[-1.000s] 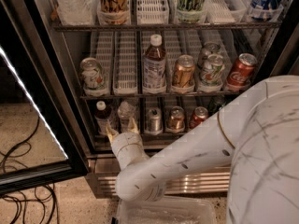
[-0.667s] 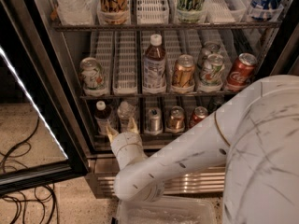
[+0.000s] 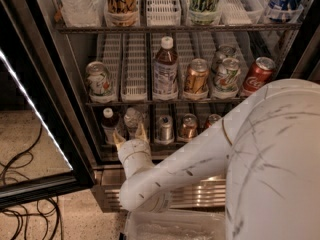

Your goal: Pick water bottle from bottom shelf of fridge

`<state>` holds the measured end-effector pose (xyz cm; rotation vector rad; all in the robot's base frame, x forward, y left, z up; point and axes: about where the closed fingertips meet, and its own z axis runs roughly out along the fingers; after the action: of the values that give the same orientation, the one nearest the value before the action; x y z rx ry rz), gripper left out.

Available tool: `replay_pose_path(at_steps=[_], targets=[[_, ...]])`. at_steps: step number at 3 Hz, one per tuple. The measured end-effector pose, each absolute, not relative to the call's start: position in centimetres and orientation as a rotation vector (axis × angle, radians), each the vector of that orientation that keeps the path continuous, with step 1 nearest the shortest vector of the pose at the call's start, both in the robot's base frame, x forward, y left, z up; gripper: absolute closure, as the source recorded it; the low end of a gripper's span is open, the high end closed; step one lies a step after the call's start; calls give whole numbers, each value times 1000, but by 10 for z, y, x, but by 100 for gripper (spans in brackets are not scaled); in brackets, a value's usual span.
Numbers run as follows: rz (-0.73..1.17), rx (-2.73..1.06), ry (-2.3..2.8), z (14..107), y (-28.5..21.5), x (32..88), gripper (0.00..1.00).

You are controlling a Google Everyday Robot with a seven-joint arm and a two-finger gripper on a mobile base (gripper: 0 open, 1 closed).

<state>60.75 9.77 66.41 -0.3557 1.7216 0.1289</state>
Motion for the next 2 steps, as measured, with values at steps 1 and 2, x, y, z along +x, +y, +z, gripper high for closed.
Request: replay_pose_path(at_steps=[1,2], targets=[[103,-349,1715,661,96,615,43],[64,-333,1712,660,91,617,47]])
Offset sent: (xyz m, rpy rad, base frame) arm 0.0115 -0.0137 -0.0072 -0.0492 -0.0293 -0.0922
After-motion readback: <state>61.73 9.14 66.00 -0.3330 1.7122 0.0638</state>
